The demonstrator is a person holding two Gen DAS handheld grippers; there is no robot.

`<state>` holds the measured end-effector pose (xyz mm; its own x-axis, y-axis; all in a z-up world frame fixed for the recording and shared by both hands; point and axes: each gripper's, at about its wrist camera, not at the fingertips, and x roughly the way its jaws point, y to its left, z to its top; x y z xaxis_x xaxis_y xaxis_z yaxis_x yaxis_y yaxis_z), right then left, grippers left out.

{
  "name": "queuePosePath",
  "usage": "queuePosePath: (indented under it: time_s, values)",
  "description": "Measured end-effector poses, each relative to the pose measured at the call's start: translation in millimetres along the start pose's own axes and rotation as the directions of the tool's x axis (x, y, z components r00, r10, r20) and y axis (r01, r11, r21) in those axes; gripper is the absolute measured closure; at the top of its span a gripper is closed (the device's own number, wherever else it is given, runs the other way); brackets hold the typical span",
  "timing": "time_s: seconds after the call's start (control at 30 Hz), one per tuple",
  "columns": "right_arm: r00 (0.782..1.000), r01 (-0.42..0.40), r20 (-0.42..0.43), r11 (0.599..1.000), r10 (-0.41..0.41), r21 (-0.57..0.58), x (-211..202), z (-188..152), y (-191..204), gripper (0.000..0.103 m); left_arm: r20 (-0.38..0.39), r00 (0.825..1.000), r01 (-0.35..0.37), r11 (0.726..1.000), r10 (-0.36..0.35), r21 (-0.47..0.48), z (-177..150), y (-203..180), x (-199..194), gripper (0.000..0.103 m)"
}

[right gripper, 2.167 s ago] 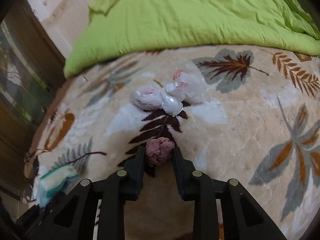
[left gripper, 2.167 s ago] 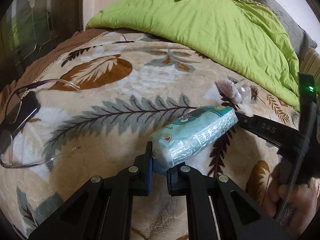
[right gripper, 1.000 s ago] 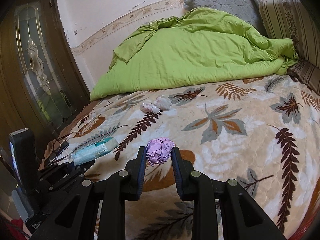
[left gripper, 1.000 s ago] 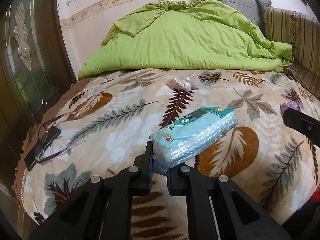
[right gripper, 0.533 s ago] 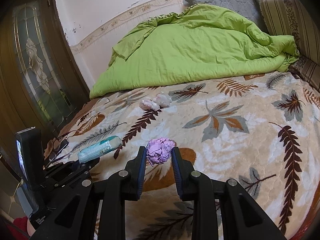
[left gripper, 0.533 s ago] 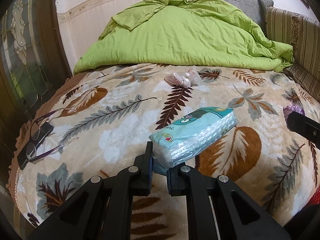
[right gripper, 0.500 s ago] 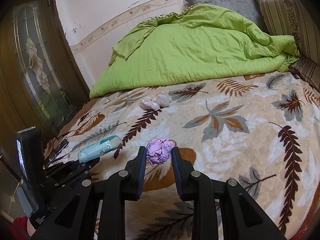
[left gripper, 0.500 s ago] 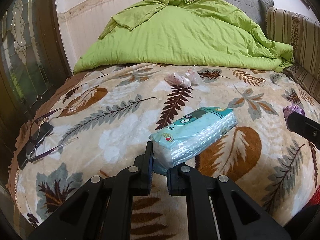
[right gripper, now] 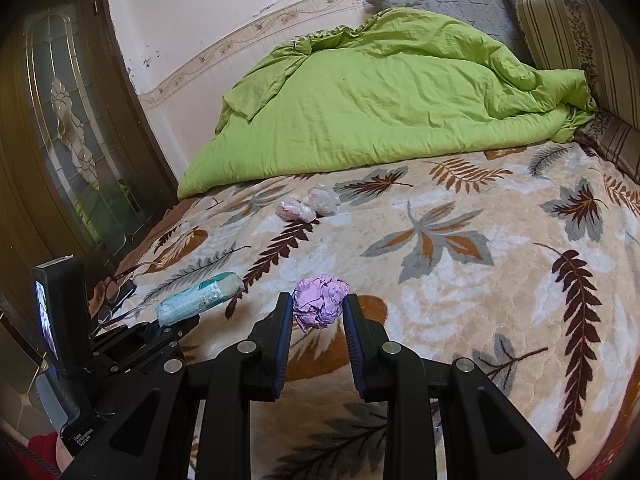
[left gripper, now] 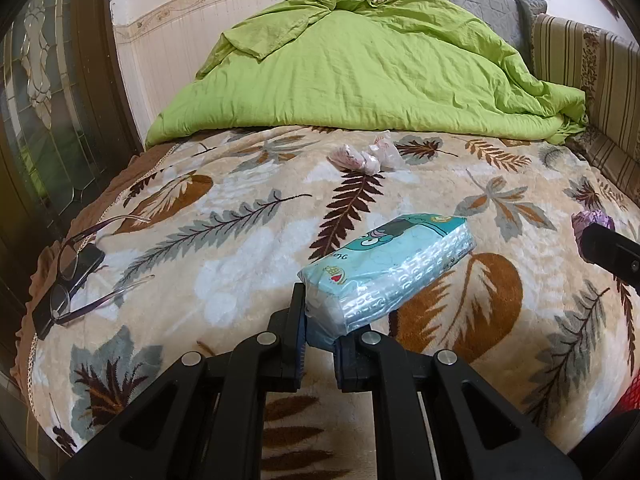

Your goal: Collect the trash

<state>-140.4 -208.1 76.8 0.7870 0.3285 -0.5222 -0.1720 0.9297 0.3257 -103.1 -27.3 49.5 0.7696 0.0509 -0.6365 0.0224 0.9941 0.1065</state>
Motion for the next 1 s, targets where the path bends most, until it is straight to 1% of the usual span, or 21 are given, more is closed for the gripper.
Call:
queuePosePath:
  time_s: [0.33, 0.63, 0.87, 1.0]
  values:
    - [1.000, -0.001, 0.000, 1.000, 0.001, 0.000, -0.9, 0.1, -0.6, 0.075, -0.002, 1.000, 0.004, 1.000, -0.004, 0.004, -0.5, -4.0, 1.2, 0.093]
    - [1.000, -0.003, 0.003, 1.000, 0.003, 0.006, -2.1, 0.2, -1.9, 0.075, 0.003, 1.000, 0.023, 0.999, -0.023, 0.027, -3.1, -13.4, 1.4, 0.093]
    - [1.000, -0.008, 0.011, 0.999, 0.007, 0.034, -9.4, -3.1, -2.8, 0.075, 0.006, 0.999, 0.033, 0.999, -0.034, 0.030, -2.5, -12.1, -1.1, 0.093]
    - [1.000, -0.006, 0.016, 1.000, 0.006, 0.030, -14.8, -5.4, 1.0, 0.075, 0.008, 0.999, 0.039, 0.999, -0.040, 0.029, -1.6, -11.6, -1.8, 0.093]
